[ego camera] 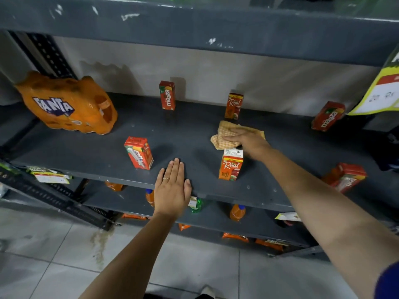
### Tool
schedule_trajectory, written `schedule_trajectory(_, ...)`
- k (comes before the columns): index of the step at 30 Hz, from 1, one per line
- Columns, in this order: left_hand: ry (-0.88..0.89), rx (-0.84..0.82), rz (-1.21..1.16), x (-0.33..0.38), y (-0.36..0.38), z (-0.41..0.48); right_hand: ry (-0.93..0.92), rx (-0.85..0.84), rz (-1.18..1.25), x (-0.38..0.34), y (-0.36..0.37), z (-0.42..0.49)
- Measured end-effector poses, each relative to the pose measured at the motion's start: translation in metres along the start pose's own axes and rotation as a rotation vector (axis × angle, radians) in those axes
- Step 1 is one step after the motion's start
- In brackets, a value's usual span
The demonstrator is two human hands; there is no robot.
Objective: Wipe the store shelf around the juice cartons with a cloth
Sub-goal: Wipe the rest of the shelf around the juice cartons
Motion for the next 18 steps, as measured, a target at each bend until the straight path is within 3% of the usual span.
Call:
schedule_trajectory(6, -0.009, 0.007, 0.014, -0.002, 0.004, 0.001, 0.129, 0.104, 0.139, 0.015, 0.002, -0.086)
schedule_trajectory(12, -0.018, 0.009, -0.005, 0.001, 0.004, -0.001, 0.211, 0.064, 0.188, -0.004, 0.015, -0.162)
schedule_trajectory(15, -0.026, 0.007, 0.027, 0.001, 0.006, 0.0, 0.282, -0.011, 0.173, -0.003, -0.019, -0.152)
schedule_trajectory(18, -0.022, 0.014, 0.039, 0.0, 0.007, 0.0, 0.388, 0.07, 0.106, 0.011, -0.062, -0.106)
Point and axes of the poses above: each hand's wrist, its own z-axis towards the middle knuckle, its own y-axis out of the palm, x = y × z, the point moved 1 cm from there along z, towards the middle knuckle, and after that the axes turned 2 degrees about z, right-handed, at the moved point
